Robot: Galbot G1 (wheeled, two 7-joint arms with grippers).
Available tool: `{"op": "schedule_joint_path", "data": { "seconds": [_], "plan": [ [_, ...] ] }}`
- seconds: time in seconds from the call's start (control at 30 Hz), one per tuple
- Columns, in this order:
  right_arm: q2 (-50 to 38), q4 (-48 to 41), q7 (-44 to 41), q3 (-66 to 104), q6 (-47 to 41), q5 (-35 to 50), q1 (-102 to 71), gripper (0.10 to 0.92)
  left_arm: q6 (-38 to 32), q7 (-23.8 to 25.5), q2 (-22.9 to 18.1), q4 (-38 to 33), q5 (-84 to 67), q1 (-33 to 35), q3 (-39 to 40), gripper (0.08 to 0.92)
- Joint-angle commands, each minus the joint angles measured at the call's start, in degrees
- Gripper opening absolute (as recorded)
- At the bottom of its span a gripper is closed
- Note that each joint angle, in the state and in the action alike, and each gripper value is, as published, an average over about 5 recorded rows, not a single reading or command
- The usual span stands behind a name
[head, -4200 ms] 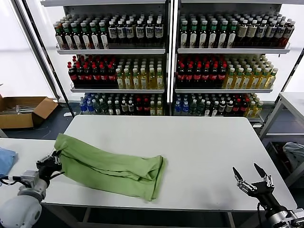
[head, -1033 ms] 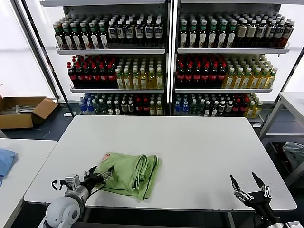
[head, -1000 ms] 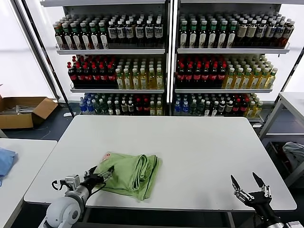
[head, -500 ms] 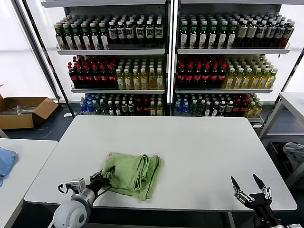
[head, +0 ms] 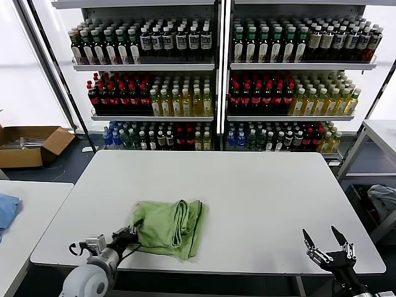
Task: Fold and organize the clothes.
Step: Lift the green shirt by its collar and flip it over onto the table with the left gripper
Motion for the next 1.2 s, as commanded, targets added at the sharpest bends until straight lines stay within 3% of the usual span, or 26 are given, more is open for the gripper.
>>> {"op": "schedule_joint_path", "data": {
  "seconds": [0.03, 0.2, 0.33, 0.47, 0.63, 0.83, 1.03, 1.2],
  "plan": [
    [-0.02, -0.39, 0.07, -0.64, -0.04, 0.00, 0.63, 0.823, 0.85, -0.45, 6.22, -8.01, -2.88, 3.15, -19.76, 0.142],
    [0.21, -0.49, 0.07, -1.93, -0.03, -0.20, 1.27, 0.823, 2.26, -1.28, 13.24, -4.43, -8.02, 2.97, -29.50, 0.142],
    [0.51, -0.43, 0.05, -2.49, 0.08, -0.23, 1.42, 0.823, 3.42, -2.35, 17.89, -1.65, -10.24, 2.21, -31.80, 0.142],
    [0.89, -0.47, 0.04, -2.52, 0.46, -0.23, 1.22, 0.823, 4.40, -4.05, 18.20, -2.89, -9.90, 0.54, -29.14, 0.142],
    [1.05, 0.05, -0.02, -2.06, 1.03, -0.20, 0.02, 0.823, 5.53, -8.25, 12.57, -7.66, -6.01, -2.12, -19.71, 0.142],
    [1.44, 0.42, 0.03, -1.43, 1.29, -0.85, -0.96, 0.823, 6.58, -15.28, 0.84, -12.33, 0.07, -6.04, 2.18, 0.142],
    [2.00, 2.21, 0.08, -0.61, 0.84, -1.63, -2.31, 0.823, 6.84, -23.08, -11.13, -10.55, 0.46, -10.59, 21.08, 0.142],
    [2.68, 4.07, 0.13, -0.77, 0.26, -3.03, -3.52, 0.823, 6.79, -26.54, -19.84, -4.72, 1.55, -15.06, 29.84, 0.142]
  ]
}}
